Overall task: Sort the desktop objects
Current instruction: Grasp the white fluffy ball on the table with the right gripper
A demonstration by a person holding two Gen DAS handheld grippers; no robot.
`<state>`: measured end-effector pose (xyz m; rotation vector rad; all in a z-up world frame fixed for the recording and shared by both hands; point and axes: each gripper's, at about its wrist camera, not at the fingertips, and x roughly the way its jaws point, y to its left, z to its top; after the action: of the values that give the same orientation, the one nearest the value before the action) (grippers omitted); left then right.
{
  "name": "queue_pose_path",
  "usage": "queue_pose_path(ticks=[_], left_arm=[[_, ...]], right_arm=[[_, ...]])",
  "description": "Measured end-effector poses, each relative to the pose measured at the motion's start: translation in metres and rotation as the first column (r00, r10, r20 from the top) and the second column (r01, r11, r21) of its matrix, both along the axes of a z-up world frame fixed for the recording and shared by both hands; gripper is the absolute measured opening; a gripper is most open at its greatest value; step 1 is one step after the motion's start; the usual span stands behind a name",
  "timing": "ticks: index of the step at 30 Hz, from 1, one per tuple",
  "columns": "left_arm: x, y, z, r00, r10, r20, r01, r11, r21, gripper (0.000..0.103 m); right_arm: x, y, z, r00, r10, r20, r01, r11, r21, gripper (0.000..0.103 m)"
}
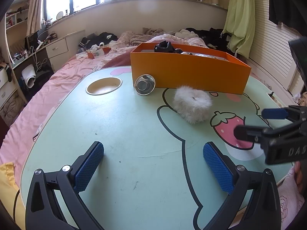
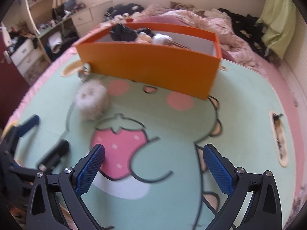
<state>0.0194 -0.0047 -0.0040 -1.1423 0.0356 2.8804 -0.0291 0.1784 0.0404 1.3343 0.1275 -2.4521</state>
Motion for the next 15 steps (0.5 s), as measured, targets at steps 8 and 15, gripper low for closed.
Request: queue_pose_path(ticks=[8,15], left_arm=[[0.000,0.000,0.000,1.000,0.000,0.000,0.000,1.000,0.000,0.103],[0.000,0.000,-0.001,1.000,0.000,0.000,0.000,1.000,0.000,0.103]], right_arm=[[-0.030,-0.054,0.032,0.994,0.105,-0.023,-0.107,0.986,-0.129,0.101],[-0.058,-0.094,0.007,0.979,0.167,0.116,-0.152,0.980,-0.130,0.032]])
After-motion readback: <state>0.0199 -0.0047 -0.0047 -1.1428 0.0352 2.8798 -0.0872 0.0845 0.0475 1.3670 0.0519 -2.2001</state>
